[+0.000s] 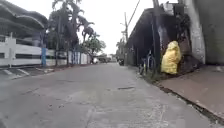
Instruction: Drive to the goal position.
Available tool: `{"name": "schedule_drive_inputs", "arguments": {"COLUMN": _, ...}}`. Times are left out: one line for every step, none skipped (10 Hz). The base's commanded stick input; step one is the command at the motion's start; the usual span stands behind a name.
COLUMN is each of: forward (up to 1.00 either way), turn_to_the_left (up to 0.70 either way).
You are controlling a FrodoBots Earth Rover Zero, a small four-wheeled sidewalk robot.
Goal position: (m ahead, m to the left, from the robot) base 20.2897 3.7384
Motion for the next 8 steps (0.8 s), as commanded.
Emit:
{"name": "schedule_drive_inputs", "arguments": {"forward": 0.94, "turn_to_the_left": -0.12}}
{"name": "schedule_drive_inputs", "arguments": {"forward": 1.00, "turn_to_the_left": 0.02}}
{"name": "schedule_drive_inputs", "arguments": {"forward": 1.00, "turn_to_the_left": 0.02}}
{"name": "schedule_drive_inputs", "arguments": {"forward": 1.00, "turn_to_the_left": 0.02}}
{"name": "schedule_drive_inputs", "arguments": {"forward": 1.00, "turn_to_the_left": -0.01}}
{"name": "schedule_drive_inputs", "arguments": {"forward": 1.00, "turn_to_the_left": -0.37}}
{"name": "schedule_drive_inputs", "arguments": {"forward": 1.00, "turn_to_the_left": -0.37}}
{"name": "schedule_drive_inputs", "arguments": {"forward": 1.00, "turn_to_the_left": 0.03}}
